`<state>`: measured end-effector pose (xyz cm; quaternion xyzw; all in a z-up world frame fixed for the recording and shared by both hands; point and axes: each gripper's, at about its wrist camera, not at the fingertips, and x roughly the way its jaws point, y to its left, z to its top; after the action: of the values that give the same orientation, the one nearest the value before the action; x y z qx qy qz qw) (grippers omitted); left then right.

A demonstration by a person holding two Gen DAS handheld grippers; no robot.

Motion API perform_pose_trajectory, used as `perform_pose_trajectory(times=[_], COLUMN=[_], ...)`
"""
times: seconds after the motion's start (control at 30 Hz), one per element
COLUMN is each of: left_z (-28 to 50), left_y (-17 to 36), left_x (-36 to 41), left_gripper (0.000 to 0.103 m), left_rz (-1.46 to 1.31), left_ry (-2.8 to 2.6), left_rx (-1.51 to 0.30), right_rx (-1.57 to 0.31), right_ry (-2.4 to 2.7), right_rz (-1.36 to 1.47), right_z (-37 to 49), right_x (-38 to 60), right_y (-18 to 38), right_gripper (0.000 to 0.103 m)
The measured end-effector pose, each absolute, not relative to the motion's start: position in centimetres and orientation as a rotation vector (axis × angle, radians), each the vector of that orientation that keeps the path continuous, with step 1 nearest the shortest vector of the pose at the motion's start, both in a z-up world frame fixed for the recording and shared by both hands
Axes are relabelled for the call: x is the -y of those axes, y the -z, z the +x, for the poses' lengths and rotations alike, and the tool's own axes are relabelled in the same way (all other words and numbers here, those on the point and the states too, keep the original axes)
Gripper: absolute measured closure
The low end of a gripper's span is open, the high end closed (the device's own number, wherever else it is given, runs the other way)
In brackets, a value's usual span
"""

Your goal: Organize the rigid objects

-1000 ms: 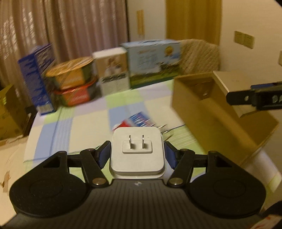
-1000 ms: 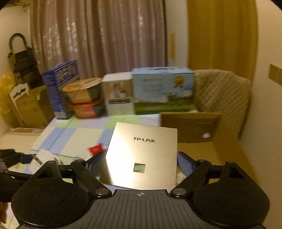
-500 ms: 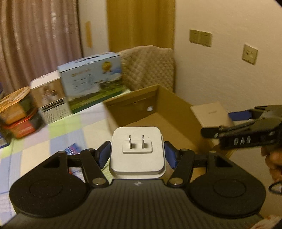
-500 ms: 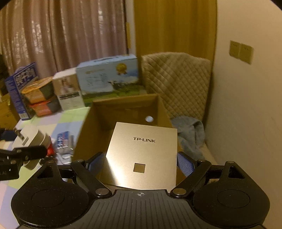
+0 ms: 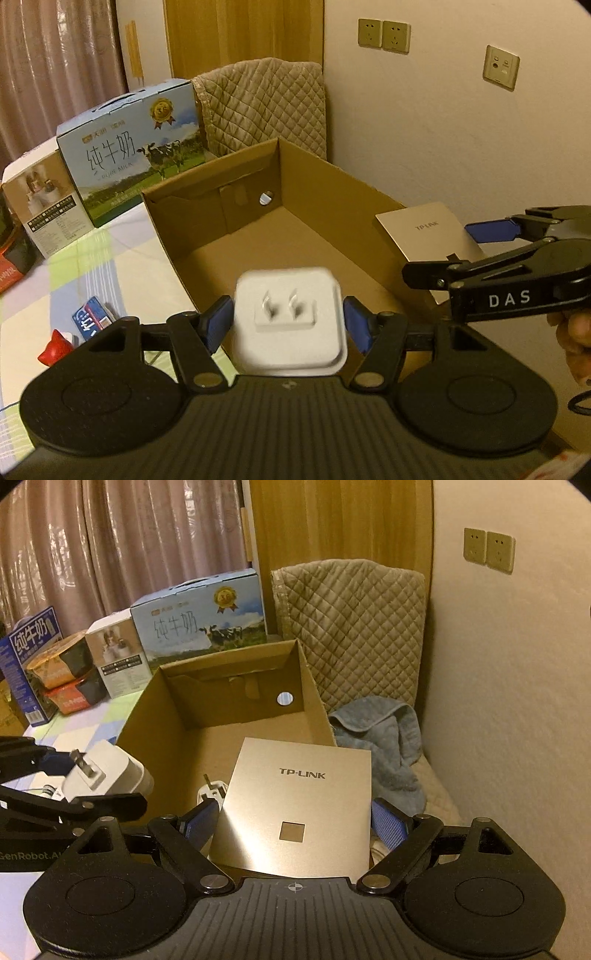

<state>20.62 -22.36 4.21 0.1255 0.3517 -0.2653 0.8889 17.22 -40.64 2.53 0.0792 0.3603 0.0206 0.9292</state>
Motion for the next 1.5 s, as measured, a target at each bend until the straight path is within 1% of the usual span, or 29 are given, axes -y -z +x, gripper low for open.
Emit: perform_pose_trajectory(times=[0.03,0.33,0.63,0.7,0.73,0.77,0.8,0.87,1.1,1.5], left_z=[20.6,20.4,19.5,19.4,19.3,19.2,19.1,19.0,18.4,15.7], left_y=[-4.3,-6.2,-6.4,-6.4,-6.3,-6.3,-6.3,-6.3,-6.8,-9.4], left_x=[22.2,19.0,15.8,15.1,14.8,14.5,14.1,13.3,9.8,1.2], left_gripper=[0.038,0.038,0.038,0.036,0.034,0.033,0.033,0.031,0.030,0.024], left_rz=[0.259,0.239,0.220,0.216,0.216,0.215,0.213,0.209,0.192,0.157], left_ry=[0.543,0.471,0.419,0.408,0.401,0.394,0.386,0.372,0.300,0.122], left_rx=[-0.724,-0.695,-0.701,-0.703,-0.703,-0.704,-0.707,-0.711,-0.709,-0.683], right_rx=[-0.737,-0.746,-0.739,-0.738,-0.735,-0.731,-0.721,-0.709,-0.678,-0.584], right_ry=[-0.044,-0.056,-0.068,-0.086,-0.087,-0.080,-0.071,-0.061,-0.084,-0.227], right_rz=[0.164,0.168,0.183,0.206,0.219,0.225,0.232,0.242,0.237,0.240], right_z=[17.2,17.0,17.1,17.2,17.2,17.2,17.0,16.8,15.7,13.8], right_x=[40.6,40.0,39.1,39.1,39.1,39.1,39.1,39.2,38.0,31.8], right_y=[-2.5,-2.5,-2.8,-2.8,-2.8,-2.9,-3.1,-3.5,-5.6,-10.4], right_gripper=[0.018,0.018,0.018,0.017,0.016,0.012,0.010,0.008,0.008,0.008])
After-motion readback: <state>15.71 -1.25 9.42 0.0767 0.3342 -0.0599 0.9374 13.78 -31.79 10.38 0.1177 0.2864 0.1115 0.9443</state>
